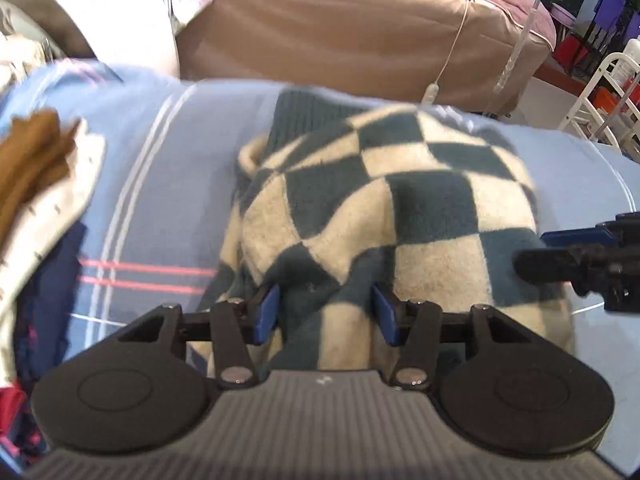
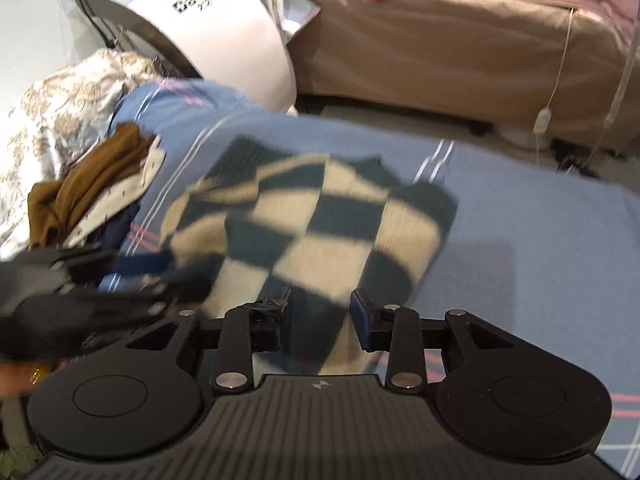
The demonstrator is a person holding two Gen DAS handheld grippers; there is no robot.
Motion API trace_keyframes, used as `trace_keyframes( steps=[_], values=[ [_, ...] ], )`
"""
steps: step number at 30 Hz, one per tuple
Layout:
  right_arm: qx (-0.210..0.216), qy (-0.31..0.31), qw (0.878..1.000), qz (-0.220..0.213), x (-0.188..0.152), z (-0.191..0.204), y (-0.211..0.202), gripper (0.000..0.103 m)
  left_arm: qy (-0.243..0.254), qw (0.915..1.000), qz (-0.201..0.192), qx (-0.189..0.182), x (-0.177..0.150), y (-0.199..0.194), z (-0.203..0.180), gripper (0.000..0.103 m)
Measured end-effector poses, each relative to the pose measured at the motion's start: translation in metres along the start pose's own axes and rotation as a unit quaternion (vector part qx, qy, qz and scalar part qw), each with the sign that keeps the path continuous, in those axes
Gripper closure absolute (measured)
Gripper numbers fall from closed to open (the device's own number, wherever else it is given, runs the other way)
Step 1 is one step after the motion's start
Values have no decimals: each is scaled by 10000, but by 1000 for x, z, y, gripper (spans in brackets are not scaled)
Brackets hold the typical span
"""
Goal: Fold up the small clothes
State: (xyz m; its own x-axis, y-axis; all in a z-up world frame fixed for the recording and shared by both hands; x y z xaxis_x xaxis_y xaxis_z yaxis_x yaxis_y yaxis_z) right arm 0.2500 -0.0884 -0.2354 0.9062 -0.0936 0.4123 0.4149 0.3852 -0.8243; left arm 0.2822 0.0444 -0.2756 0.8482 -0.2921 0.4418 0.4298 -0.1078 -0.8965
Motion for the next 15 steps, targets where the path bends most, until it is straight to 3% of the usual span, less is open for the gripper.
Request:
trace_keyframes(
  steps=[5, 6, 8, 9, 10, 11, 13, 15],
  values=[
    [-426, -330, 9985, -109, 6, 14, 24, 30, 445, 9987, -203, 164, -1, -13, -5, 47],
    [-439, -375, 9982, -136, 10, 16, 22, 30, 349, 9990, -189, 183, 0, -22, -3, 43],
    [-444, -392, 9979, -264, 17, 16, 9, 31, 86, 9992, -335, 217, 2, -48, 7, 26],
    [-410, -314, 9979, -394, 20, 13, -4, 32, -27, 9985, -496, 211, 1, -63, 14, 20],
    [-359, -213, 9978, -517, 22, 9, -15, 25, -144, 9976, -645, 208, -1, -76, 21, 6],
    [-317, -77, 9975, -621, 23, 4, -27, 4, -292, 9965, -761, 192, -6, -88, 28, 0],
    [-192, 401, 9958, -797, 19, -13, -45, 0, -591, 9956, -724, -5, -22, -97, 40, 0],
    [95, 1031, 9911, -841, 11, -34, -54, 0, -906, 9948, -395, -254, -39, -92, 49, 0]
  ],
)
Point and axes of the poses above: each gripper's, at about its wrist camera, not at the fingertips, and y roughly the way its jaws point, z to its left, x to its top, the point moved 10 cm from there along y, roughly the way its jaws point, and after that the axes turned 7 degrees about x, right-handed, at the moved point
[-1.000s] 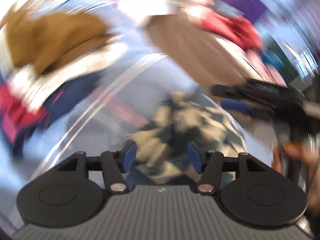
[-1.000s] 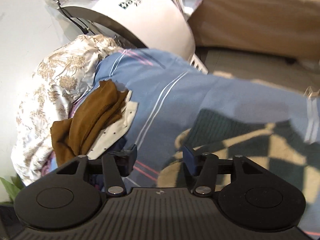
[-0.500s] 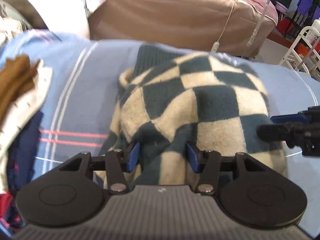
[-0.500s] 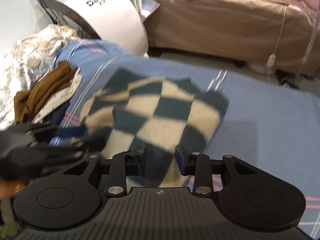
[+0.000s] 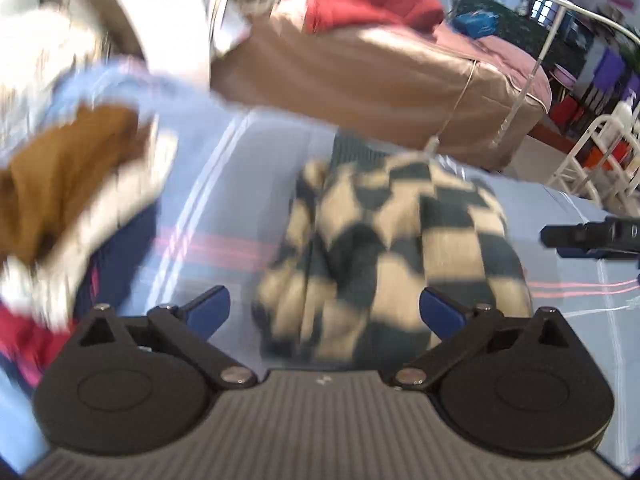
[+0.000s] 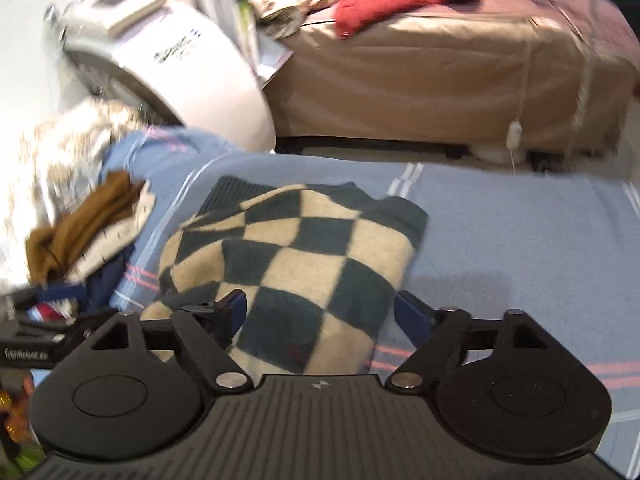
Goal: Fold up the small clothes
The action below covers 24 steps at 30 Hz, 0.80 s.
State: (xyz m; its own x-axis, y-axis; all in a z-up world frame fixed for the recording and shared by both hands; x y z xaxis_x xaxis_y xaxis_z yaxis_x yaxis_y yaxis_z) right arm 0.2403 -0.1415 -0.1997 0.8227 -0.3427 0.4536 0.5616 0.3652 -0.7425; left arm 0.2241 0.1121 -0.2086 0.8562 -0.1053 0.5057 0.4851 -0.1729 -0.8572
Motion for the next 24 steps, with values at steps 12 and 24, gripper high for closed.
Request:
trace_keyframes(
  steps=[12, 24],
  values=[
    [941, 2124, 9726, -59, -22, -38, 30, 0, -991, 9922, 682, -322, -18, 65, 2, 0],
    [1429, 2439, 9590, 182, -4, -33, 89, 0, -939, 9918, 847, -200, 13, 108, -14, 1]
  ],
)
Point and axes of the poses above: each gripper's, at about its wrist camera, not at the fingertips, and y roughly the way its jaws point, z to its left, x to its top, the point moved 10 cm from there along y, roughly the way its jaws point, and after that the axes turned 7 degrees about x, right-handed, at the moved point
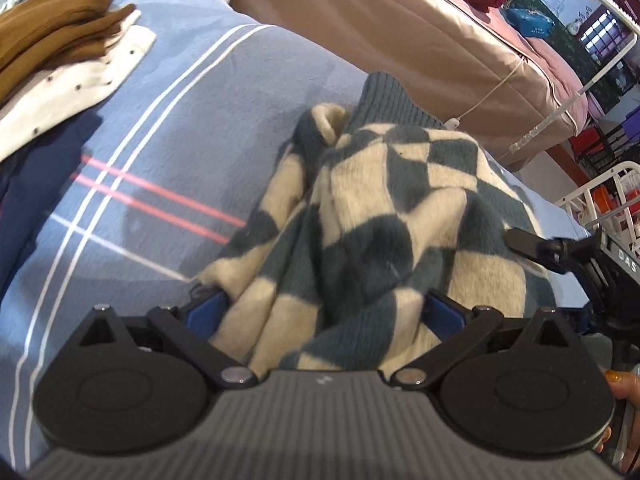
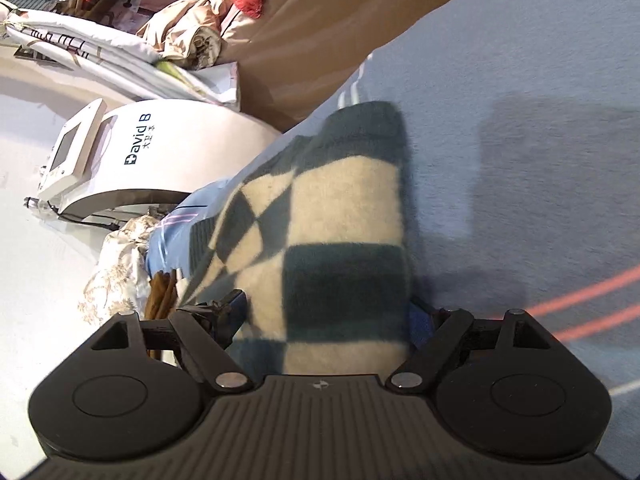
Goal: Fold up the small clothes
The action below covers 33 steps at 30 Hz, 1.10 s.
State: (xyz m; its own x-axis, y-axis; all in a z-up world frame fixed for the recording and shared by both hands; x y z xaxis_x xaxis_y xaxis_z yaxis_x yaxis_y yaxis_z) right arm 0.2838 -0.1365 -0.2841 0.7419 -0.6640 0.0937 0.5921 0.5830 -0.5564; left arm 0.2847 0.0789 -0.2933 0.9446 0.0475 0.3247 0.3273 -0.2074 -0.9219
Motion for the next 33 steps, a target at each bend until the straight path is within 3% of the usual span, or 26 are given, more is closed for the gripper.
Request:
trace_keyframes(
  steps=[3, 4, 5, 7, 11, 13, 15, 16, 17, 19, 22, 23, 27, 30, 33],
  values=[
    [-164, -282, 9995, 47, -3, 7, 10, 0, 147, 9998, 34, 99, 2, 5, -6, 10],
    [-285, -412, 9987, 47, -3, 7, 11, 0, 192, 9997, 21, 134, 3, 6, -9, 17],
    [-382, -492, 9980, 54, -5, 7, 12, 19, 203, 9997, 19, 151, 3, 5, -11, 25],
    [-492, -481, 9976, -18, -5, 2, 9, 35, 230, 9997, 28, 85, 3, 4, -16, 38],
    [-584, -485, 9970, -168, -5, 3, 0, 47, 444, 9987, 20, 232, 3, -1, -25, 53],
    [-650, -636, 9957, -195, -5, 10, -1, 48, 422, 9987, 15, 273, 3, -4, -26, 54],
    [-668, -687, 9952, -178, -5, 13, -2, 48, 297, 9993, 31, 227, 3, -6, -23, 53],
    [-697, -685, 9951, -132, -5, 12, 0, 45, 195, 9996, 53, 199, 3, -7, -20, 48],
    [-724, -639, 9953, -83, -4, 9, 0, 29, 102, 9998, 56, 181, 2, -9, -15, 41],
    [-702, -599, 9957, -112, -3, 7, -2, 13, 48, 9999, -69, 139, 2, -19, -5, 32],
    [-629, -621, 9959, -200, 0, 12, -9, 1, -19, 9993, -339, 171, -1, -40, 12, 9],
    [-616, -593, 9961, -212, 1, 12, -10, 0, -80, 9989, -435, 163, -2, -49, 19, 3],
    [-552, -513, 9967, -291, 4, 12, -17, 0, -487, 9975, -513, -25, -17, -61, 45, 3],
    [-519, -427, 9971, -364, 5, 9, -22, 0, -762, 9956, -483, -265, -29, -53, 51, 3],
    [-487, -267, 9976, -401, 5, 4, -25, 0, -737, 9958, -299, -460, -37, -33, 40, 3]
  ],
)
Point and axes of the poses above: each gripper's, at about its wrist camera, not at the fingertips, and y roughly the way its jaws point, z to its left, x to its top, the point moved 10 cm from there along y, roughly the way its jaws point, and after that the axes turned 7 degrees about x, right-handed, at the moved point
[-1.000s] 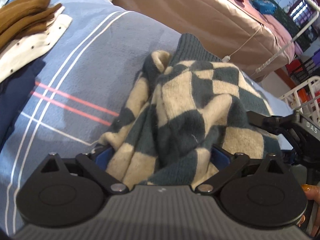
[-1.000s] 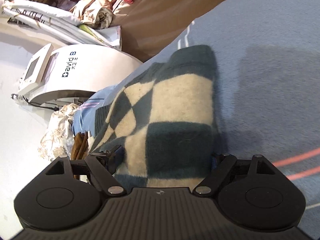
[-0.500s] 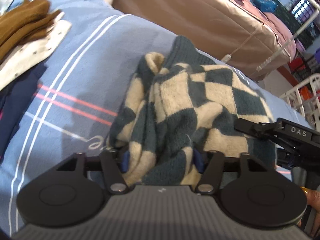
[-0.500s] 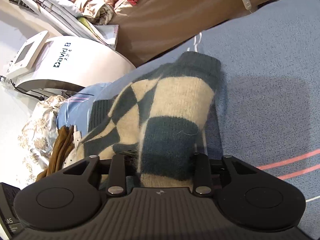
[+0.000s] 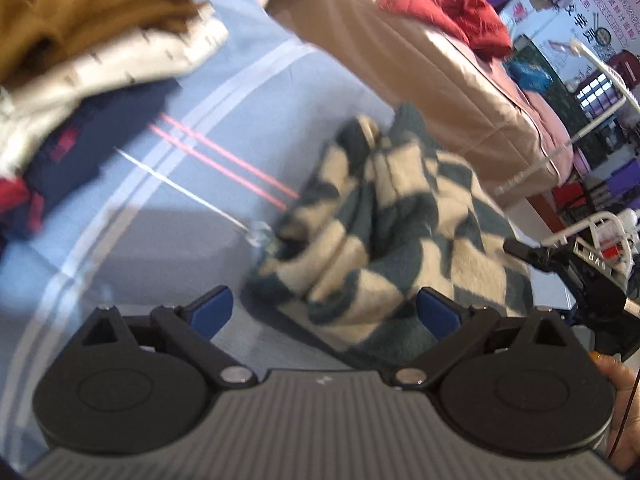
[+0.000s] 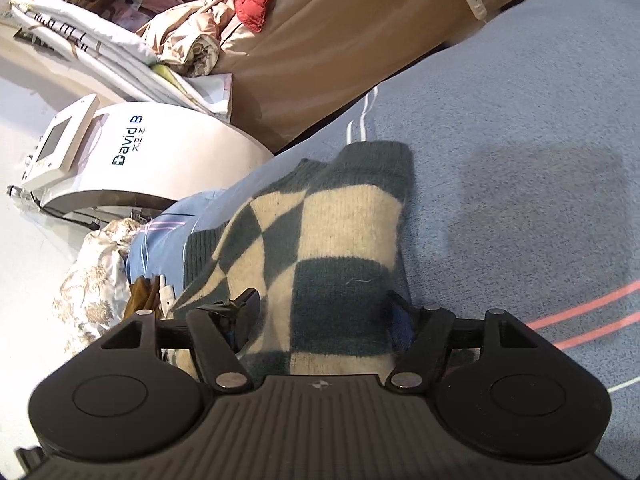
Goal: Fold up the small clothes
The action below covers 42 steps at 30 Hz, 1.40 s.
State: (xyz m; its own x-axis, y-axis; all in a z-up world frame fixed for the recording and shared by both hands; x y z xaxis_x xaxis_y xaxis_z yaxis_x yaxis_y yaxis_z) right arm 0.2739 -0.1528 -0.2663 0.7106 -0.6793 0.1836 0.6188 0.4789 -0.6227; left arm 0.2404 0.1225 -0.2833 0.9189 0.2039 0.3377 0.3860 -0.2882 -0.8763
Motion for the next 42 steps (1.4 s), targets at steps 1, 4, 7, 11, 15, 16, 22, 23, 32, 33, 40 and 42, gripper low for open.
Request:
trace_keyframes(
  steps=[1, 4, 7, 11, 15, 16, 22, 23, 32, 33, 40, 42],
  values=[
    [-15, -1, 10000, 12, 0, -1, 0, 0, 20, 9999, 109, -31, -5, 9, -3, 4],
    [-48, -56, 10000, 48, -1, 0, 1, 0, -54, 9996, 62, -259, -6, 22, -15, 8],
    [-26, -51, 10000, 73, -1, 1, 1, 0, -146, 9995, 50, -287, -5, 37, -19, 16],
    [22, -57, 9999, 80, 2, 1, 1, 0, -232, 9992, 46, -309, 6, 42, -23, 27],
    [36, 27, 9999, 158, 0, -6, 2, 0, -238, 9991, 56, -344, 7, 42, -22, 35],
    [33, 59, 9998, 179, -1, -9, 2, 0, -261, 9991, 48, -343, 6, 43, -21, 37],
    [428, 416, 9975, 378, -11, -4, 19, 0, -381, 9988, 16, -301, 8, 40, -23, 48],
    [448, 407, 9972, 448, -14, 0, 25, 2, -348, 9990, -1, -280, 8, 39, -24, 49],
    [-152, -64, 9999, -6, -8, 16, 14, 51, -84, 9996, -150, -214, 14, 11, -44, 58],
    [-150, -195, 9997, -71, -5, 23, 7, 52, 1, 9995, -188, -236, 15, 6, -50, 58],
    [-570, -1194, 9902, -444, 23, 39, -72, 53, 561, 9957, -192, -716, -4, -32, -133, 59],
    [-747, -1342, 9863, -595, 35, 30, -106, 53, 835, 9923, -178, -900, -20, -38, -171, 59]
  ],
)
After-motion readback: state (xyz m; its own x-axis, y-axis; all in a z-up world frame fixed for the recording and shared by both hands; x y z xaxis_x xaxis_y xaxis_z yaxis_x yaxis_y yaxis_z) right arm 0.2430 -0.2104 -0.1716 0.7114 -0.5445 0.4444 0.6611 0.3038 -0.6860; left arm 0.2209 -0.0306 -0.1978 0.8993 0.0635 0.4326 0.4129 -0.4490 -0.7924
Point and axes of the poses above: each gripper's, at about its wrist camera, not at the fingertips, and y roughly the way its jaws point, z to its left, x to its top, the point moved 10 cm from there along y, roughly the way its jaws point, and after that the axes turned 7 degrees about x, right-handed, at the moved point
